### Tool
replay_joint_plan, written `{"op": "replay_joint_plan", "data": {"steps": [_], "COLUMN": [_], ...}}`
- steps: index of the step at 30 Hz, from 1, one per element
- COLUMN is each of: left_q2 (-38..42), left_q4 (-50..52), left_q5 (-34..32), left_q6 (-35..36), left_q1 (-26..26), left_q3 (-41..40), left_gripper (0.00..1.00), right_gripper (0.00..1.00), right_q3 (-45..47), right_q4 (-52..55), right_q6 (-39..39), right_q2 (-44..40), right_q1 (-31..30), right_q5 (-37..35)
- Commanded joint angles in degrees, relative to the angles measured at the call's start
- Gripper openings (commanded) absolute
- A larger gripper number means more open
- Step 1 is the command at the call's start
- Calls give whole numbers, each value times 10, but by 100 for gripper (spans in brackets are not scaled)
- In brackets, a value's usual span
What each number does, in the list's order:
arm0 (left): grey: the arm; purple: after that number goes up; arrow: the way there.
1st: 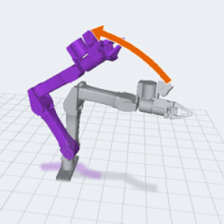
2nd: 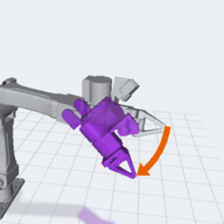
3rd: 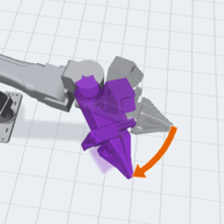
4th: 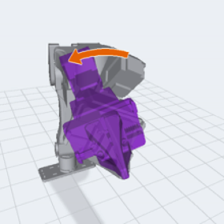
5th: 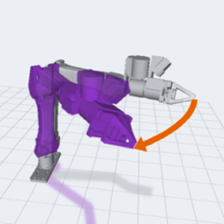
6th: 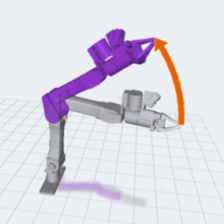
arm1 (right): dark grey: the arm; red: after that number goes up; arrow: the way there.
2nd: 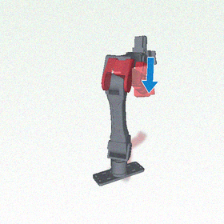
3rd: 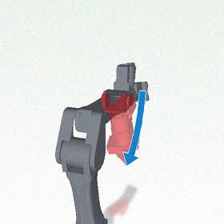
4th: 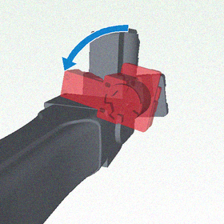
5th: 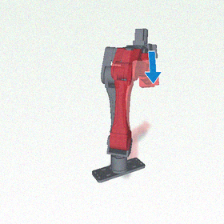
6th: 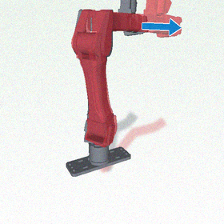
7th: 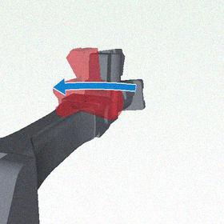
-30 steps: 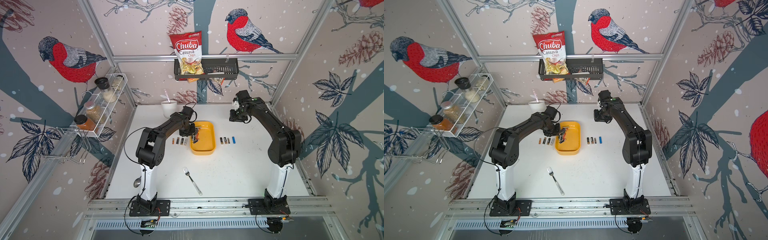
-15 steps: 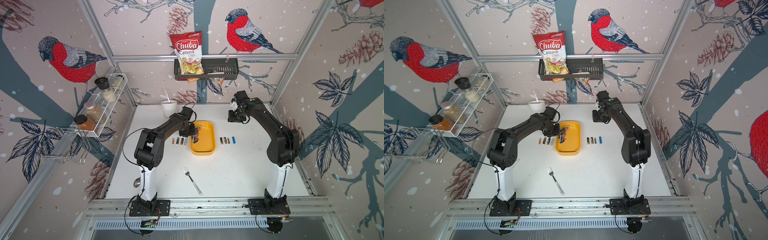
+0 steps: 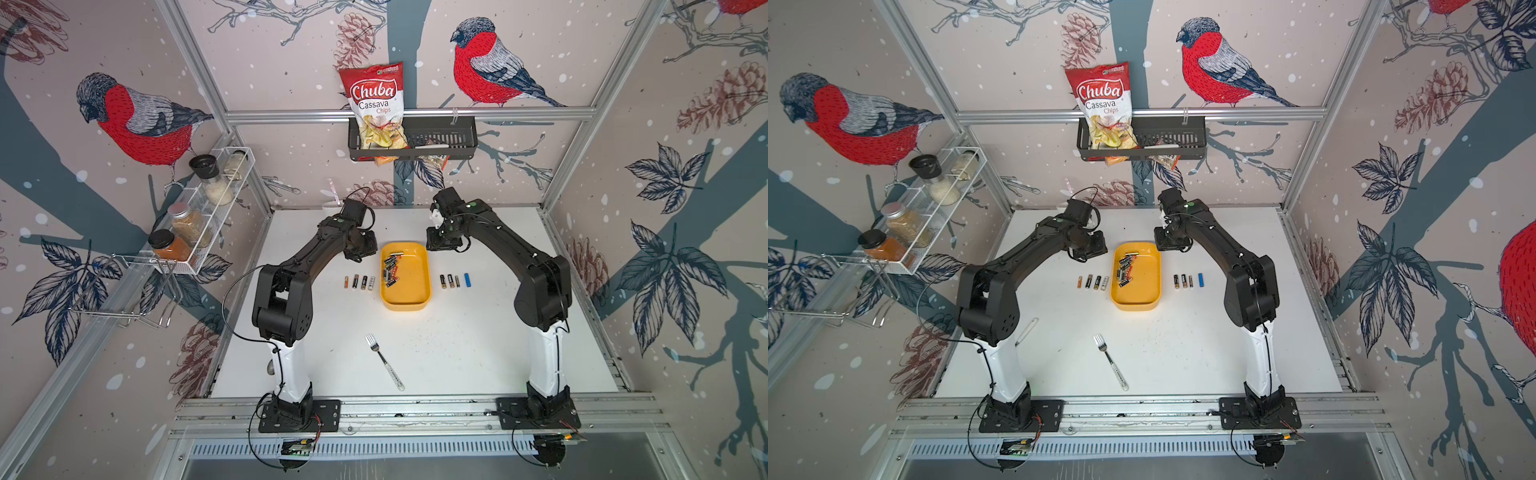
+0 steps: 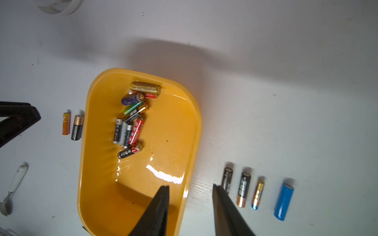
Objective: Take the batteries out of the storage box
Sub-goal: Adjust the storage box at the center of the board, then pick up the battery from the storage box.
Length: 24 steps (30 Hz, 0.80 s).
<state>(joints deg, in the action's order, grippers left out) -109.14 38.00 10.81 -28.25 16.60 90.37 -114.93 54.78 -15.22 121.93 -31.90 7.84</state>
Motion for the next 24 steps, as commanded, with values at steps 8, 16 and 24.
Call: {"op": "replay_joint_plan", "data": {"steps": [8,16,24], "left_q2": [51,62,62], "left_q4": [-22,-43,-49], "left_q5": [12,20,25], "left_q6": [27,26,30], "left_q1": [-35,-37,-39], "left_q3": [-80,-121,-132], "left_gripper": [35,36,36], "right_gripper": [41,41,41], "right_q3": [-62,-92,-93], "right_q4": [-22,-37,-55], "right_q6": [-46,-56,-62], "right_q2": [91,148,173], "right_q1": [-65,-78,-85], "right_q5": [7,23,23]}}
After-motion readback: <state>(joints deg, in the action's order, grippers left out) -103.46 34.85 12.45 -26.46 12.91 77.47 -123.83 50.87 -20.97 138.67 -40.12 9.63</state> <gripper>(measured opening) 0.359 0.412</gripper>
